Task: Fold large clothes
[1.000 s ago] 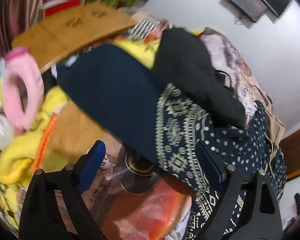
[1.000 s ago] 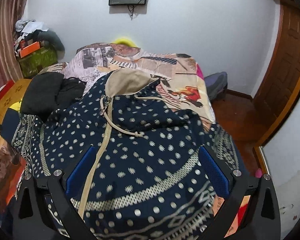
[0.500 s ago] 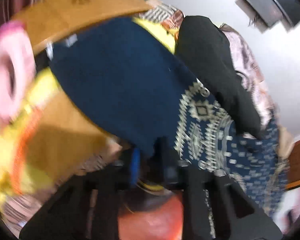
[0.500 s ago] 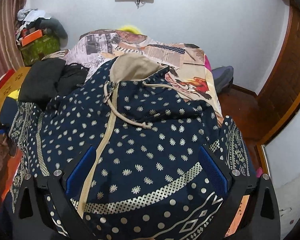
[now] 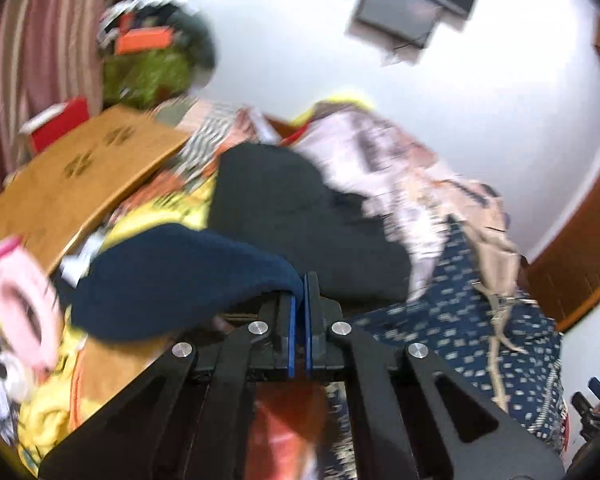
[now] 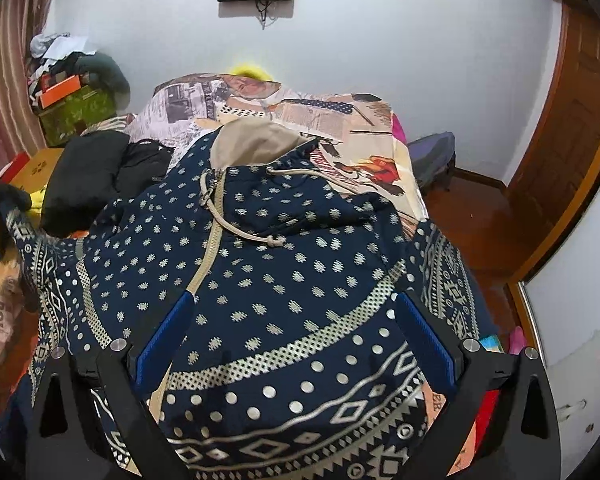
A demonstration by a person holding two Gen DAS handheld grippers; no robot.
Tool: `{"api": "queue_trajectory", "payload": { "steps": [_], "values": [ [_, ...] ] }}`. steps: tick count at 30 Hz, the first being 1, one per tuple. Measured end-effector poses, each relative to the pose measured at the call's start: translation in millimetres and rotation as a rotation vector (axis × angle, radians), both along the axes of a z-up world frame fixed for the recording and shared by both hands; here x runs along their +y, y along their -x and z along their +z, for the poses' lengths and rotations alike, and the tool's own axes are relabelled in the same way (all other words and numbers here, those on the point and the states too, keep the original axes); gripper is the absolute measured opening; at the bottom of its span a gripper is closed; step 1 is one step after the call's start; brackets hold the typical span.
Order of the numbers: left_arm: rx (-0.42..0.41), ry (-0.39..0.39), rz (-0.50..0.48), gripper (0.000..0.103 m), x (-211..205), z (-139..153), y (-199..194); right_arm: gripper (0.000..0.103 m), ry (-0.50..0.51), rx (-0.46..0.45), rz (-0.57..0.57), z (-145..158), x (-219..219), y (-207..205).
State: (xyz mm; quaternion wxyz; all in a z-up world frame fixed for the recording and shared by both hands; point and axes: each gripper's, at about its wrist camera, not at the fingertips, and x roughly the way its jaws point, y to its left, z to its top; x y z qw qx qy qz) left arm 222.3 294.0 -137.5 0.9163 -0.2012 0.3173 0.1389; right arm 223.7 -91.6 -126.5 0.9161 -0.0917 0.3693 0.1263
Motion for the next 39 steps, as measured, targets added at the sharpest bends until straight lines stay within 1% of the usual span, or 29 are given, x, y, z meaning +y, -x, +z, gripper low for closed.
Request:
{"api": "queue_trajectory", "payload": {
  "steps": [2, 5, 9, 11, 12, 15, 17, 21, 23, 25, 28, 30, 32, 33, 35, 36, 38, 39],
  "values": [
    [-0.037, -0.024, -0.059, 0.002, -25.3, 17.2, -9.1, 0.096, -0.018, 0.005, -0.002, -0.7, -5.5, 2.8],
    [-0.061, -0.032, -0.131, 0.002, -61.7, 28.5, -25.7, 0.093, -0.035, 0.013, 0.000, -2.6, -13.2, 6.9],
    [-0.060, -0.022, -0.225, 0.002, -106.9, 33.7, -43.9, 0.090, -0.054, 0.021, -0.003, -5.0, -24.6, 9.8],
    [-0.043, -0.018, -0.292, 0.002, -137.4, 30.4, -54.5, 0.089, -0.074, 0.025, -0.004, -5.0, -31.5, 10.3],
    [-0.039, -0.018, -0.313, 0.002, -146.3, 28.4, -54.6, 0.088, -0.079, 0.024, -0.003, -4.8, -34.2, 11.0],
    [-0.002, -0.017, -0.408, 0.002, -191.4, 17.2, -61.4, 0.088, -0.082, 0.022, -0.002, -5.1, -41.1, 12.5],
    [0.046, -0.030, -0.468, 0.002, -221.5, 2.7, -64.5, 0.088, -0.084, 0.023, -0.001, -5.1, -45.6, 13.5],
    [0.147, -0.056, -0.547, 0.002, -267.9, -29.0, -68.6, 0.088, -0.088, 0.024, -0.007, -5.1, -52.7, 15.7],
    [0.201, -0.082, -0.571, 0.002, -282.7, -47.5, -66.7, 0.088, -0.090, 0.026, -0.009, -5.6, -55.8, 16.2],
    [0.251, -0.091, -0.590, 0.002, -290.7, -64.8, -65.1, 0.088, -0.084, 0.029, -0.015, -6.5, -58.0, 15.5],
    [0.335, -0.071, -0.611, 0.003, -298.0, -89.1, -62.0, 0.088, -0.071, 0.034, -0.017, -7.7, -58.3, 16.4],
    [0.370, -0.054, -0.619, 0.004, -299.5, -95.9, -61.5, 0.088, -0.065, 0.036, -0.020, -7.9, -57.1, 16.5],
    [0.370, -0.060, -0.628, 0.014, -295.1, -91.1, -55.9, 0.088, -0.063, 0.038, -0.019, -7.9, -55.7, 16.1],
    [0.363, -0.065, -0.627, 0.017, -292.4, -86.7, -53.1, 0.088, -0.062, 0.038, -0.018, -7.1, -53.7, 15.9],
    [0.336, -0.079, -0.625, 0.032, -286.6, -75.7, -46.4, 0.088, -0.058, 0.035, -0.016, -5.9, -49.5, 15.5],
    [0.319, -0.086, -0.623, 0.037, -283.2, -70.2, -42.8, 0.088, -0.055, 0.033, -0.013, -4.5, -46.3, 15.0],
    [0.266, -0.110, -0.600, 0.057, -271.8, -53.5, -32.2, 0.088, -0.049, 0.026, -0.003, -1.3, -38.8, 14.5],
    [0.236, -0.125, -0.580, 0.060, -264.2, -44.2, -27.0, 0.088, -0.045, 0.021, 0.006, 0.4, -34.4, 13.8]
  ]
}}
